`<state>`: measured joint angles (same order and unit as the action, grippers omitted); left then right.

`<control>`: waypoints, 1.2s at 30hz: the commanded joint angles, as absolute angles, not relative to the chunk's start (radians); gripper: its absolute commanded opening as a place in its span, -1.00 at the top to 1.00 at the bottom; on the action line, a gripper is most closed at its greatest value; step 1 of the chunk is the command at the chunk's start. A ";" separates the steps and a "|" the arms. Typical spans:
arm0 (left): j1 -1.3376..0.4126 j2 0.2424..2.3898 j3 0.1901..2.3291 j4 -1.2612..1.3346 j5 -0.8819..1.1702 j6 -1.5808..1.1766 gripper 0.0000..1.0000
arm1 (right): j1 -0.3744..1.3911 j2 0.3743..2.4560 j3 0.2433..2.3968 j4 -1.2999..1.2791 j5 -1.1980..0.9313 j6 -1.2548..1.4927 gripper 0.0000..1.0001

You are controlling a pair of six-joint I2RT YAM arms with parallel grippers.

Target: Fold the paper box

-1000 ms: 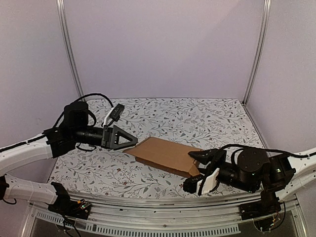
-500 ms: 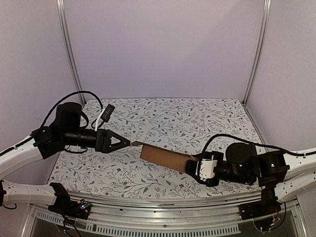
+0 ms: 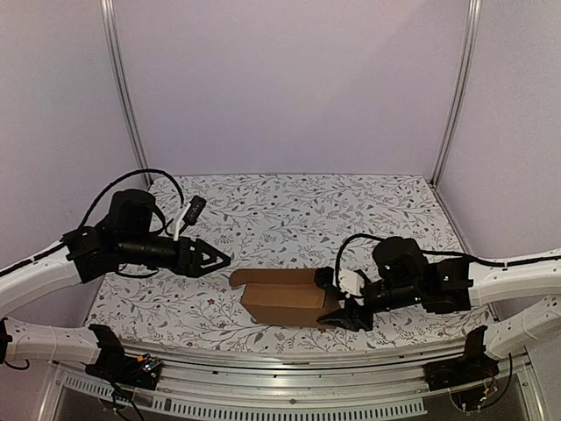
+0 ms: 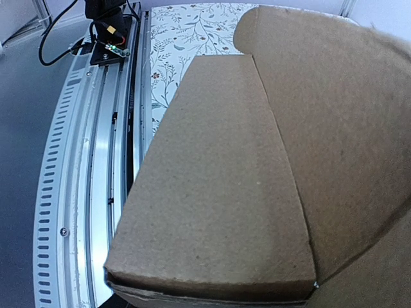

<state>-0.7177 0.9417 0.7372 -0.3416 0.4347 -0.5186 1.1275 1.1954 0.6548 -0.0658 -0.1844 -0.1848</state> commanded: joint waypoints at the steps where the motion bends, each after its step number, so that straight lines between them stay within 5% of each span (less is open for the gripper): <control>1: -0.749 0.983 0.725 -0.398 0.336 -0.493 -0.38 | 1.085 1.256 0.654 0.045 -0.343 -0.123 0.51; 16: -0.851 1.065 0.728 -0.481 0.078 -0.491 0.13 | 1.053 1.319 0.667 0.096 -0.406 -0.104 0.59; 30: -0.873 1.078 0.709 -0.415 0.190 -0.497 0.39 | 1.053 1.321 0.658 0.104 -0.403 -0.088 0.61; 36: -0.874 1.081 0.717 -0.408 0.217 -0.500 0.79 | 1.053 1.323 0.657 0.104 -0.401 -0.084 0.62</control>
<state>-0.8597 1.0752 0.7242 -0.4305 0.1829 -0.5003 1.0592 1.3174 0.6552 0.0765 -0.3920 -0.0952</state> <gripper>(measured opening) 0.165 0.508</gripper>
